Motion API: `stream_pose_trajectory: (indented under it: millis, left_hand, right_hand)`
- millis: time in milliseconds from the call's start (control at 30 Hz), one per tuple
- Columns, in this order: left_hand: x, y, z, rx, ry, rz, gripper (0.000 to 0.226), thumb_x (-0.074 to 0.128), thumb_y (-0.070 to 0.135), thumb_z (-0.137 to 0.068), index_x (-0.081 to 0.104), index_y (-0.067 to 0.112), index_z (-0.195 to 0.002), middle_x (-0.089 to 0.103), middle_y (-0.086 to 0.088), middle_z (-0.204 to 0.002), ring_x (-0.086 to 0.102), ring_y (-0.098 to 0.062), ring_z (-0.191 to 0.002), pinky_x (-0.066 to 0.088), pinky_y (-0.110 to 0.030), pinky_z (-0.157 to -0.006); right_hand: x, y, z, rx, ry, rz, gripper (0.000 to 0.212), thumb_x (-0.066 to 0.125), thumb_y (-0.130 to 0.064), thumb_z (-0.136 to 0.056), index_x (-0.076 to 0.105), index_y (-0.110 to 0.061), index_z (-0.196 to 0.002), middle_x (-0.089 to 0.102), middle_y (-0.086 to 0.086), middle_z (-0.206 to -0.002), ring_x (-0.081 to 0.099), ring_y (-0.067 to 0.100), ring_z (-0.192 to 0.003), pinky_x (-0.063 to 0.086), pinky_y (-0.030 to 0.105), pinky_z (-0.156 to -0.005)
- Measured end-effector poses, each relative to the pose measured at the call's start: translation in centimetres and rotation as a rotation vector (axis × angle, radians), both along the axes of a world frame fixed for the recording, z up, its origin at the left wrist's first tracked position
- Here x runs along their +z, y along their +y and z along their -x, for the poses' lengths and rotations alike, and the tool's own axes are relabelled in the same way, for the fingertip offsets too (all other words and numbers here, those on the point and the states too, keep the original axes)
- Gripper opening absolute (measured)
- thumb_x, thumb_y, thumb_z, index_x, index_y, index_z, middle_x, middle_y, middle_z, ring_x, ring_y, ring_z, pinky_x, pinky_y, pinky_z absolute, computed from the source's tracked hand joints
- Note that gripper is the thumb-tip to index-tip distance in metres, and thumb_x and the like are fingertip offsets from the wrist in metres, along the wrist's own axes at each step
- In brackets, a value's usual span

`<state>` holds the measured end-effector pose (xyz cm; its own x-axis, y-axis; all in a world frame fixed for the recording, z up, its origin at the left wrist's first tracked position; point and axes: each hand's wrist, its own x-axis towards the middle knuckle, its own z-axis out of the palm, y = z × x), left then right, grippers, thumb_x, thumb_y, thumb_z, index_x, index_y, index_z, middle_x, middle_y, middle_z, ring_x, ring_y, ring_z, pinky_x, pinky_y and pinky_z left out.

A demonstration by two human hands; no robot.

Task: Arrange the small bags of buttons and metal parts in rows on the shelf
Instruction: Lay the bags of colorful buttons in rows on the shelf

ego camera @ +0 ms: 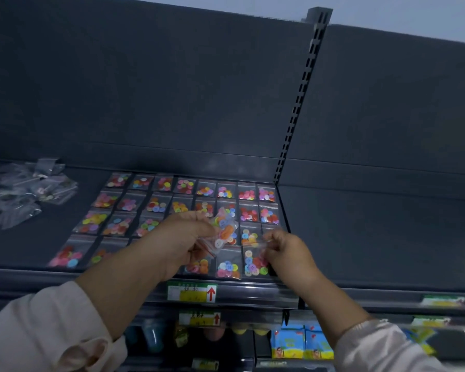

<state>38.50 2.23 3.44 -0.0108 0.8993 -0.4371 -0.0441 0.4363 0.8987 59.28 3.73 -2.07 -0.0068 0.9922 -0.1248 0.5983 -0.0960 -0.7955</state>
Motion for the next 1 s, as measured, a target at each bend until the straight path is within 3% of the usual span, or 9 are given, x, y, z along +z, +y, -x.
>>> stream_pose_trajectory:
  millis: [100, 167, 300, 433, 500, 567, 767, 900, 1000]
  left_hand:
    - [0.0, 0.2, -0.1, -0.016, 0.01, 0.003, 0.015, 0.066, 0.004, -0.082, 0.058, 0.015, -0.075, 0.066, -0.011, -0.08, 0.059, -0.019, -0.068, 0.044, -0.026, -0.05]
    - [0.1, 0.3, -0.2, -0.028, 0.017, -0.003, 0.016, 0.066, 0.004, -0.082, 0.058, 0.015, -0.073, 0.065, -0.01, -0.078, 0.058, -0.018, -0.065, 0.044, -0.026, -0.05]
    - [0.2, 0.3, -0.5, -0.031, 0.025, -0.013, 0.015, 0.066, 0.004, -0.082, 0.058, 0.013, -0.074, 0.064, -0.01, -0.077, 0.058, -0.019, -0.065, 0.045, -0.027, -0.053]
    - [0.3, 0.3, -0.7, -0.028, 0.034, -0.012, 0.015, 0.066, 0.004, -0.083, 0.058, 0.013, -0.074, 0.065, -0.011, -0.08, 0.058, -0.019, -0.067, 0.045, -0.027, -0.054]
    - [0.2, 0.3, -0.8, -0.029, 0.037, -0.008, 0.014, 0.066, 0.004, -0.083, 0.058, 0.013, -0.075, 0.065, -0.01, -0.081, 0.058, -0.019, -0.068, 0.045, -0.028, -0.054]
    - [0.1, 0.4, -0.9, -0.033, 0.039, -0.002, 0.014, 0.066, 0.004, -0.083, 0.059, 0.013, -0.075, 0.065, -0.01, -0.081, 0.058, -0.019, -0.069, 0.045, -0.028, -0.054]
    - [0.2, 0.3, -1.5, -0.044, 0.038, 0.0, 0.013, 0.066, 0.005, -0.083, 0.058, 0.013, -0.077, 0.066, -0.01, -0.082, 0.059, -0.02, -0.072, 0.045, -0.028, -0.055]
    - [0.2, 0.3, -1.9, -0.047, 0.043, 0.003, 0.011, 0.066, 0.005, -0.083, 0.058, 0.013, -0.08, 0.067, -0.012, -0.089, 0.06, -0.02, -0.075, 0.045, -0.027, -0.054]
    - [0.1, 0.3, -2.0, -0.046, 0.048, 0.007, 0.013, 0.066, 0.004, -0.083, 0.058, 0.013, -0.078, 0.067, -0.014, -0.092, 0.06, -0.021, -0.076, 0.045, -0.028, -0.053]
  right_hand:
    - [0.4, -0.4, 0.1, 0.074, -0.377, -0.189, 0.025, 0.053, -0.011, -0.089, 0.062, -0.018, -0.111, 0.066, 0.004, -0.105, 0.063, 0.022, -0.09, 0.052, 0.03, -0.078]
    - [0.5, -0.7, 0.1, 0.1, -0.463, -0.295, 0.027, 0.054, -0.013, -0.089, 0.063, -0.018, -0.114, 0.061, 0.004, -0.114, 0.06, 0.023, -0.096, 0.048, 0.024, -0.079]
    - [-0.3, -0.6, -0.3, 0.301, -0.418, -0.352, 0.023, 0.056, -0.01, -0.089, 0.069, -0.02, -0.105, 0.063, -0.003, -0.11, 0.049, 0.014, -0.106, 0.032, 0.009, -0.083]
    - [-1.2, -0.5, -0.8, 0.409, -0.445, -0.257, 0.019, 0.052, -0.007, -0.09, 0.071, -0.013, -0.094, 0.066, 0.002, -0.102, 0.051, 0.017, -0.108, 0.038, 0.016, -0.092]
    - [-1.1, -0.2, -0.8, 0.419, -0.451, -0.21, 0.022, 0.051, -0.009, -0.093, 0.07, -0.012, -0.103, 0.064, 0.005, -0.109, 0.053, 0.021, -0.11, 0.038, 0.021, -0.1]
    - [-0.8, -0.1, -0.8, 0.433, -0.484, -0.139, 0.027, 0.048, -0.011, -0.095, 0.066, -0.014, -0.116, 0.06, 0.004, -0.121, 0.053, 0.02, -0.115, 0.034, 0.018, -0.104]
    - [-1.3, -1.0, -1.4, 0.409, -0.391, -0.287, 0.027, 0.051, -0.006, -0.089, 0.071, -0.019, -0.099, 0.062, 0.003, -0.103, 0.054, 0.019, -0.1, 0.039, 0.022, -0.084]
    - [-1.0, -0.8, -1.3, 0.441, -0.391, -0.31, 0.029, 0.05, -0.004, -0.088, 0.071, -0.02, -0.099, 0.062, 0.001, -0.105, 0.053, 0.017, -0.101, 0.04, 0.021, -0.086]
    - [-1.4, -0.6, -1.5, 0.459, -0.414, -0.249, 0.034, 0.051, 0.002, -0.086, 0.07, -0.019, -0.105, 0.062, 0.0, -0.112, 0.053, 0.017, -0.112, 0.04, 0.02, -0.095]
